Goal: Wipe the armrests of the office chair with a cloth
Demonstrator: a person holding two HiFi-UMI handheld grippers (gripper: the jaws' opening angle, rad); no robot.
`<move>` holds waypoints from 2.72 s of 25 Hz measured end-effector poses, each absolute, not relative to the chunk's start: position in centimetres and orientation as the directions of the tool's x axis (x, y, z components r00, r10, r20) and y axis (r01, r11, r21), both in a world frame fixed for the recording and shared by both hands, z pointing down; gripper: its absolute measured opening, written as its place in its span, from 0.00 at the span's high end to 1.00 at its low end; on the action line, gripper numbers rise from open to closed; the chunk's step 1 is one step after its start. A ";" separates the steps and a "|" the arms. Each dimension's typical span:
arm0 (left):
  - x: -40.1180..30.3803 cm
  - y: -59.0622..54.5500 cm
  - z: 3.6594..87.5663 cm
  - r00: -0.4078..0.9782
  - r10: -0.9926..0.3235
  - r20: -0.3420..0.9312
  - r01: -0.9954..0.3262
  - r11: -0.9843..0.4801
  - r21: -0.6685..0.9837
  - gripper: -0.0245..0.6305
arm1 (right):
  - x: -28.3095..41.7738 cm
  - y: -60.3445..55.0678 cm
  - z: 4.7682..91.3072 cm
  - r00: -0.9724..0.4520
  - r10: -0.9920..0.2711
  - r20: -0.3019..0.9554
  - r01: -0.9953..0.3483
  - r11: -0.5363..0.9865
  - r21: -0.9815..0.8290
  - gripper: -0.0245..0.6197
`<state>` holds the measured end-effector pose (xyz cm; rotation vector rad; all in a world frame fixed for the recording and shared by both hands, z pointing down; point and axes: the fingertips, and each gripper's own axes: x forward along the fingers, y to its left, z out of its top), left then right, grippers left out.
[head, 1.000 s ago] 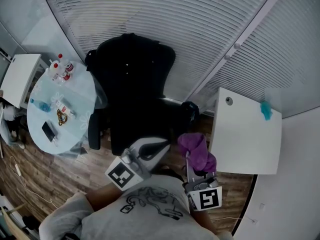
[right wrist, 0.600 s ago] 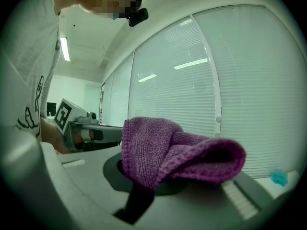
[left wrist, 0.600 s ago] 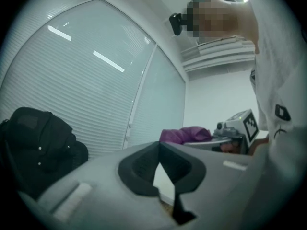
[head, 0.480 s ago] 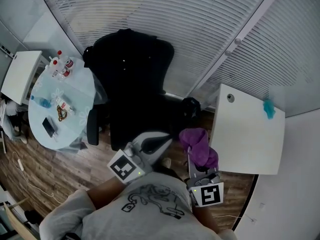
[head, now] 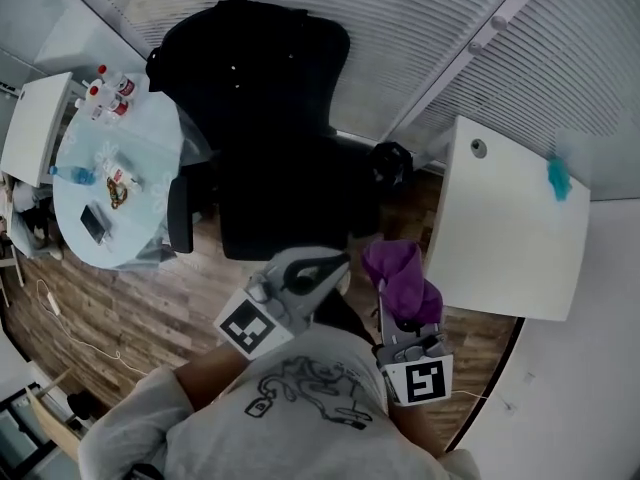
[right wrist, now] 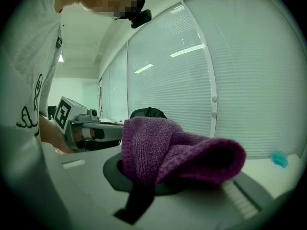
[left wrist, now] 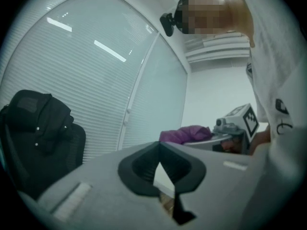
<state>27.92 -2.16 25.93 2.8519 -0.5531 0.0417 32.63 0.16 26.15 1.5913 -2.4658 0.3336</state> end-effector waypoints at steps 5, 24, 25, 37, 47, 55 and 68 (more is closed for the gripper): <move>28.5 -1.5 27.1 0.931 -0.359 0.067 -0.364 -0.899 0.244 0.96 | 32.9 1.0 28.0 -0.413 -0.860 0.300 -0.910 0.400 -0.105 0.91; 29.5 -6.0 35.7 0.926 -0.362 0.105 -0.376 -0.902 0.214 0.96 | 33.8 -2.9 36.2 -0.437 -0.828 0.352 -0.888 0.460 -0.021 0.91; 29.6 -6.3 36.6 0.927 -0.360 0.108 -0.376 -0.900 0.222 0.96 | 33.9 -3.1 37.2 -0.437 -0.823 0.362 -0.887 0.461 -0.021 0.91; 31.0 -9.4 47.3 0.928 -0.346 0.136 -0.370 -0.900 0.232 0.96 | 34.7 -5.9 50.0 -0.447 -0.734 0.511 -0.871 0.487 -0.063 0.91; 31.2 -10.3 55.4 0.921 -0.325 0.216 -0.369 -0.905 0.212 0.96 | 34.5 -7.2 58.6 -0.447 -0.651 0.614 -0.859 0.505 -0.090 0.91; 31.1 -10.2 59.3 0.914 -0.310 0.261 -0.373 -0.894 0.246 0.96 | 34.8 -5.9 64.6 -0.417 -0.563 0.713 -0.866 0.485 -0.124 0.91; 30.1 -10.0 60.1 0.909 -0.313 0.275 -0.384 -0.887 0.256 0.96 | 34.5 -9.2 65.5 -0.421 -0.553 0.719 -0.857 0.503 -0.116 0.91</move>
